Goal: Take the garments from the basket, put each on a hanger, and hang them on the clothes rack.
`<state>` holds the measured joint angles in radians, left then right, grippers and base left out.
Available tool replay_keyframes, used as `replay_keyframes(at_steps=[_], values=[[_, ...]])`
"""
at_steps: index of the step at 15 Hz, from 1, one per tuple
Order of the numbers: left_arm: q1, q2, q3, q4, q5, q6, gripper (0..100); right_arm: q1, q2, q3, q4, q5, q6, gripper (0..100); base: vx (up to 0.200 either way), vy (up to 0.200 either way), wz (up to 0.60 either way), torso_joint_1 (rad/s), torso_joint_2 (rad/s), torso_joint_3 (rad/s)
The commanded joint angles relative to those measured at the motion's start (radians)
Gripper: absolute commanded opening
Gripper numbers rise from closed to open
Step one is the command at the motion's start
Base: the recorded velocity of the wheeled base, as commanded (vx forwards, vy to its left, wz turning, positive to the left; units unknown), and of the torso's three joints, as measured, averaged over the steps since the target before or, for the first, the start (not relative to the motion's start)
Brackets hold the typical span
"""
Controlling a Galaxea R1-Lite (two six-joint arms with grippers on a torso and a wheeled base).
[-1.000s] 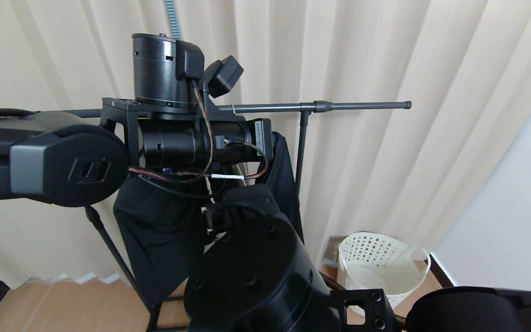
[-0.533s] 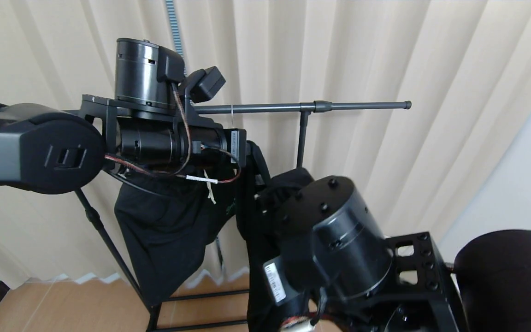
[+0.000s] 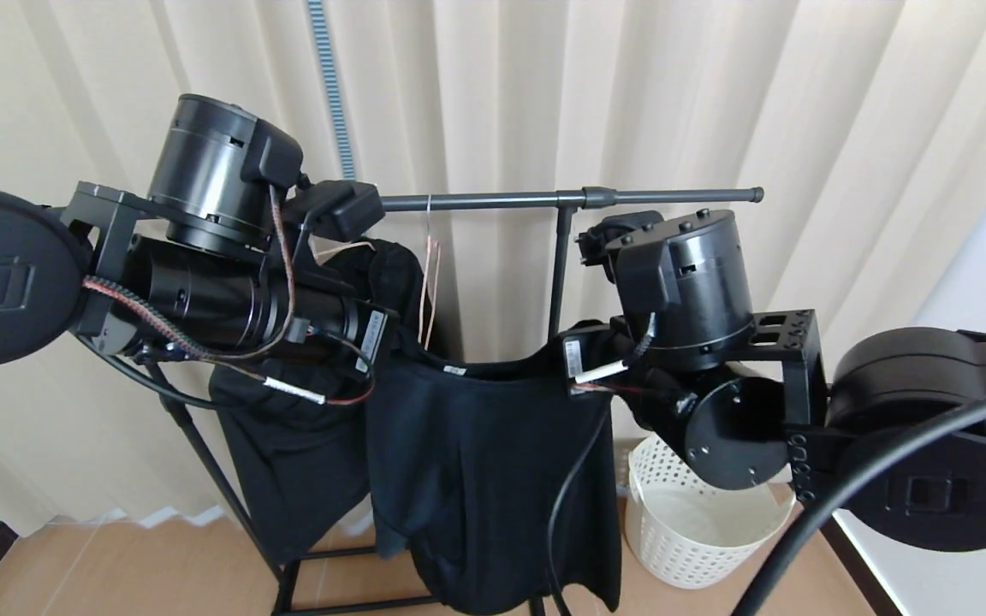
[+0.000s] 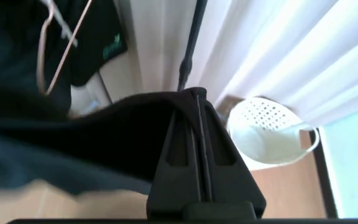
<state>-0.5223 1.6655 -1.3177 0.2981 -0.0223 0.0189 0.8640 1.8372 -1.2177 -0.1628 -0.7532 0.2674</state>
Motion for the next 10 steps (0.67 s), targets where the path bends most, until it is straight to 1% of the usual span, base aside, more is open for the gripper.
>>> replay_keyframes(at_steps=[1,2,3,4,5,7,8,10], values=[[-0.005,-0.03,0.043,0.007,0.015,-0.001,0,-0.037,0.063,-0.043,-0.034,0.0,0.003,0,0.0,0.0,0.0,0.0,0.0,0.0],[-0.01,-0.043,0.072,0.007,0.016,-0.007,0,-0.053,0.086,-0.074,-0.06,0.003,0.004,0,0.0,0.0,0.0,0.0,0.0,0.0],[-0.036,-0.069,0.126,0.013,0.016,-0.019,0,-0.059,0.122,-0.105,-0.107,0.011,0.007,0,0.0,0.0,0.0,0.0,0.0,0.0],[-0.064,-0.079,0.152,0.013,0.015,-0.045,0,-0.059,0.142,-0.111,-0.138,0.014,0.007,0,0.0,0.0,0.0,0.0,0.0,0.0],[-0.102,-0.081,0.167,0.013,0.016,-0.088,0,-0.059,0.165,-0.131,-0.158,0.023,0.006,0,0.0,0.0,0.0,0.0,0.0,0.0],[-0.191,-0.075,0.167,0.012,0.016,-0.206,0,-0.059,0.212,-0.2,-0.162,0.026,0.013,0,0.0,0.0,0.0,0.0,0.0,0.0],[-0.214,-0.07,0.164,0.01,0.016,-0.243,0,-0.059,0.223,-0.218,-0.162,0.026,0.018,0,0.0,0.0,0.0,0.0,0.0,0.0],[-0.289,-0.04,0.138,0.007,0.015,-0.367,0,-0.057,0.267,-0.283,-0.161,0.032,0.029,0,0.0,0.0,0.0,0.0,0.0,0.0]])
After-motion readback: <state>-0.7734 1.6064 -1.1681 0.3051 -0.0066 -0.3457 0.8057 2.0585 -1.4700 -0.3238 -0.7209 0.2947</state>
